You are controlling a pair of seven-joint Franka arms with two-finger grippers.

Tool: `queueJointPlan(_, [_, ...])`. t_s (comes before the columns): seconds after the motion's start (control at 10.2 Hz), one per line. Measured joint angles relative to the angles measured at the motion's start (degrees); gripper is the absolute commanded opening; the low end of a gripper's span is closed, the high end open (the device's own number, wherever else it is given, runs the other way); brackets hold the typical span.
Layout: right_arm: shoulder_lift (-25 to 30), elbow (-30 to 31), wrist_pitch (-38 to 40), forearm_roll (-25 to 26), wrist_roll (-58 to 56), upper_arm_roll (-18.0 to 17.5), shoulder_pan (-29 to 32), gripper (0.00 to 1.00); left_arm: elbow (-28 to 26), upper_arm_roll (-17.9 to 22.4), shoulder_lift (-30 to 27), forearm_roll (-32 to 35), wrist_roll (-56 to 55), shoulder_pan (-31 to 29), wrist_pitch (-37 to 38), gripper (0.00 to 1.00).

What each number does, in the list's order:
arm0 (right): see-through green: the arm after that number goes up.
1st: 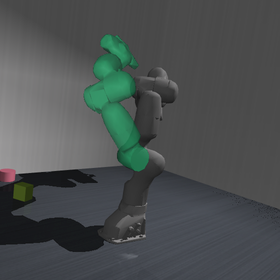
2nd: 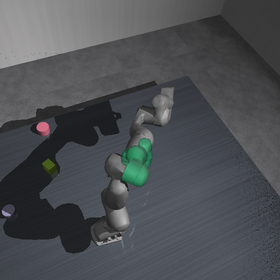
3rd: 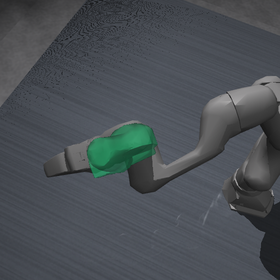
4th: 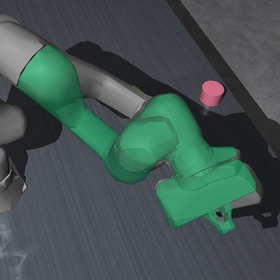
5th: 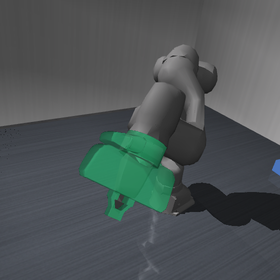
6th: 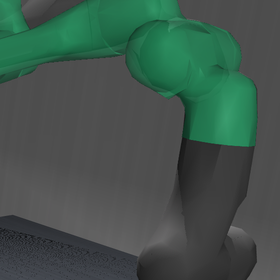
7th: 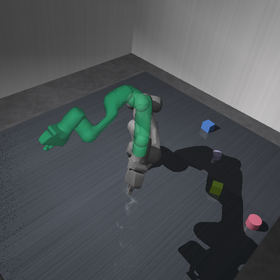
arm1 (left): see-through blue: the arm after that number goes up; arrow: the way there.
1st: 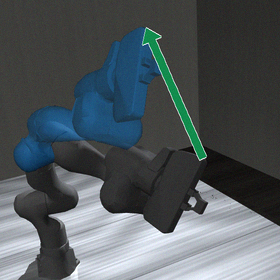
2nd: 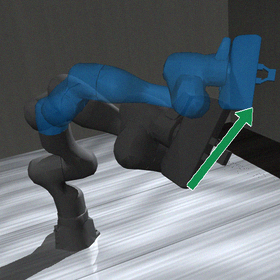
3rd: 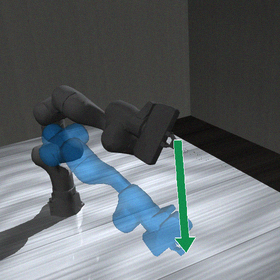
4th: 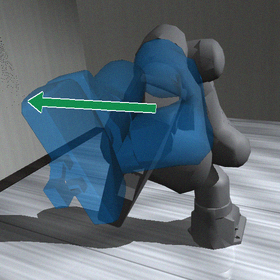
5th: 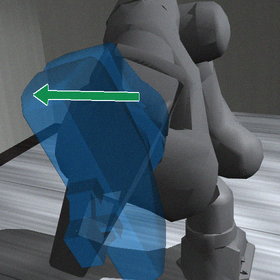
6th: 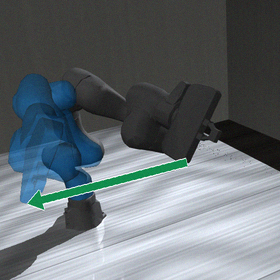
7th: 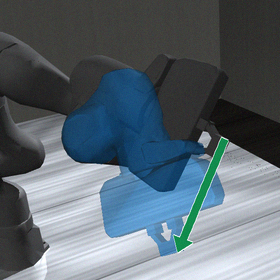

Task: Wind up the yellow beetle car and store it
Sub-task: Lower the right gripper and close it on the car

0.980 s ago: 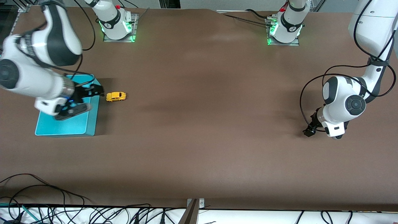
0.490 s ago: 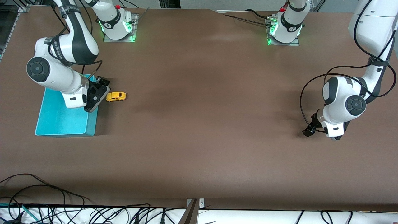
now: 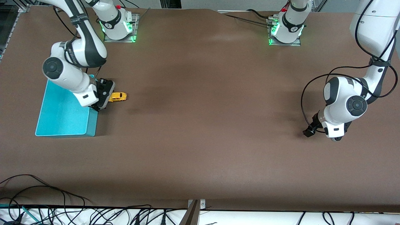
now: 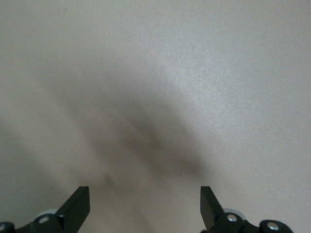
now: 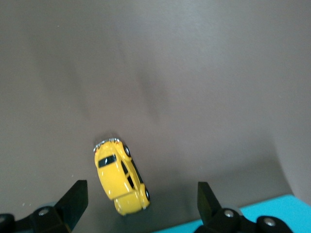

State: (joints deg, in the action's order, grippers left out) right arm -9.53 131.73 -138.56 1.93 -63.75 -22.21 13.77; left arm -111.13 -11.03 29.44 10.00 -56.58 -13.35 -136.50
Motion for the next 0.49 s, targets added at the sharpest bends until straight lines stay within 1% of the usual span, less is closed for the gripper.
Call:
queueJointPlan(0.29, [-0.1, 5.99, -8.47, 4.24, -0.36, -0.55, 0.31, 1.0, 0.35, -0.24, 0.0, 0.0, 0.72, 0.01, 0.0, 1.0])
queueJointPlan(0.49, [-1.3, 10.32, -15.59, 5.74, -1.88, -0.55, 1.02, 1.0, 0.47, -0.29, 0.0, 0.0, 2.59, 0.03, 0.08, 1.0])
